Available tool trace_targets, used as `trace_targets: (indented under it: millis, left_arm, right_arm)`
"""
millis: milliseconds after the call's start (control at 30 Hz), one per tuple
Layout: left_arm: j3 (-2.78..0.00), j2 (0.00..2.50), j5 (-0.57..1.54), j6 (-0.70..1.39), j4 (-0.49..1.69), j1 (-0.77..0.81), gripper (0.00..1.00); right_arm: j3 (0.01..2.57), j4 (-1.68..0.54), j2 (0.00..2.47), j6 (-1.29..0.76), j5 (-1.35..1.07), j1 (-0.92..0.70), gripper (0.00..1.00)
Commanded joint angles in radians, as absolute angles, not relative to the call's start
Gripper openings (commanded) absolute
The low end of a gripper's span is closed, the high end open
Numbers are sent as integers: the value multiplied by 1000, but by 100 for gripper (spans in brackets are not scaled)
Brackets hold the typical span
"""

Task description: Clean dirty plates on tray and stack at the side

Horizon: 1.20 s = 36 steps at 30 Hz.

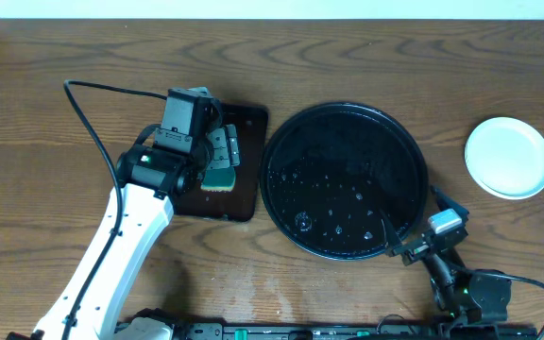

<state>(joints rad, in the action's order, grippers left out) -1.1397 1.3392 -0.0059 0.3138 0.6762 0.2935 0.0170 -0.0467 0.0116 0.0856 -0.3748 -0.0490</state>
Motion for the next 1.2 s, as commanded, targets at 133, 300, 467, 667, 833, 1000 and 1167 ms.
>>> trace_targets:
  millis: [133,300,467,667,833,1000,1167]
  left_arm:
    - [-1163,1340,-8,311,677,291,83]
    - [-1163,1340,-8,311,677,291,84]
    - [-1163,1340,-8,311,677,291,84]
    - [-1150,1314,-9,311,697,292,83]
    - [-1071,1169,-86,310,712,291,84]
    - [-852,928,-126,271,507,265,84]
    - [-617,673,-78,223,312,182,84]
  right_arm:
    - [6,-44,5,93,-368,-47,99]
    - [6,-44,5,93,-368,-47,99]
    - [6,-44,5,93,-368,-47,99]
    - [6,-44,5,93,-368,-47,99]
    - [6,-44,5,93,-368,-47,99]
    - [6,-44,5,93,-368,-47,99]
    - [6,-44,5,93,-368,-47,99]
